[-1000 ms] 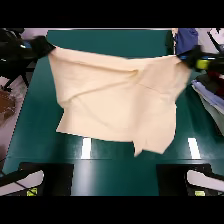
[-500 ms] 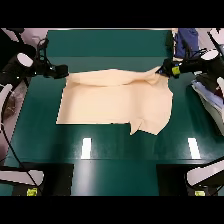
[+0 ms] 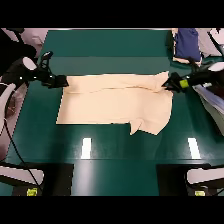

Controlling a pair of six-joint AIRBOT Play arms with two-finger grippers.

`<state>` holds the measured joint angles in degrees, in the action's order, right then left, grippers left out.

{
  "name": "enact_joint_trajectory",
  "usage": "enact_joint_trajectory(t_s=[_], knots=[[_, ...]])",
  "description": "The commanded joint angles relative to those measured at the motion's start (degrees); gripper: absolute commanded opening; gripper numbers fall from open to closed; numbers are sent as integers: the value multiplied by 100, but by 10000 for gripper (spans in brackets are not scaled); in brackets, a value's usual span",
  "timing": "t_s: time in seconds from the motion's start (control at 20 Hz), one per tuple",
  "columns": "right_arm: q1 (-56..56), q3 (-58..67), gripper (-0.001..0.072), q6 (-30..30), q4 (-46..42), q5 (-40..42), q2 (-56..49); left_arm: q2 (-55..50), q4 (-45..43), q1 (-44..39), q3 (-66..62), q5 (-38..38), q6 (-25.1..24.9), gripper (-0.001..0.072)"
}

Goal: Fold the shirts.

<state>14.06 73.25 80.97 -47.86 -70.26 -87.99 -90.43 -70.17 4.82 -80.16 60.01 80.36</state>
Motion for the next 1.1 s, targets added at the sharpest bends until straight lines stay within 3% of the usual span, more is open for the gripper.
enact_joint_trajectory(t_s=[0.0,0.15,0.3,0.55,0.65,0.85,1.05], knots=[[533,-1467,474,-50,-20,-92,1204,140,-98,551,13,1388,-66,517],[848,-2889,526,-350,184,-85,1965,463,168,1058,645,1978,-348,517],[1165,-3928,563,-678,326,-83,2518,1121,1187,1587,1934,1847,-761,517],[1963,-4988,571,-1084,332,-22,3130,1456,1510,1718,2999,1410,-1047,519],[1996,-5230,571,-1316,435,302,3047,1456,1985,1718,3119,1143,-1307,519],[1912,-5239,570,-2168,1794,415,2192,1456,2103,1718,3123,1119,-1397,518],[1141,-5053,558,-2269,1947,487,1403,1456,2107,1718,3123,1156,-1327,518]])
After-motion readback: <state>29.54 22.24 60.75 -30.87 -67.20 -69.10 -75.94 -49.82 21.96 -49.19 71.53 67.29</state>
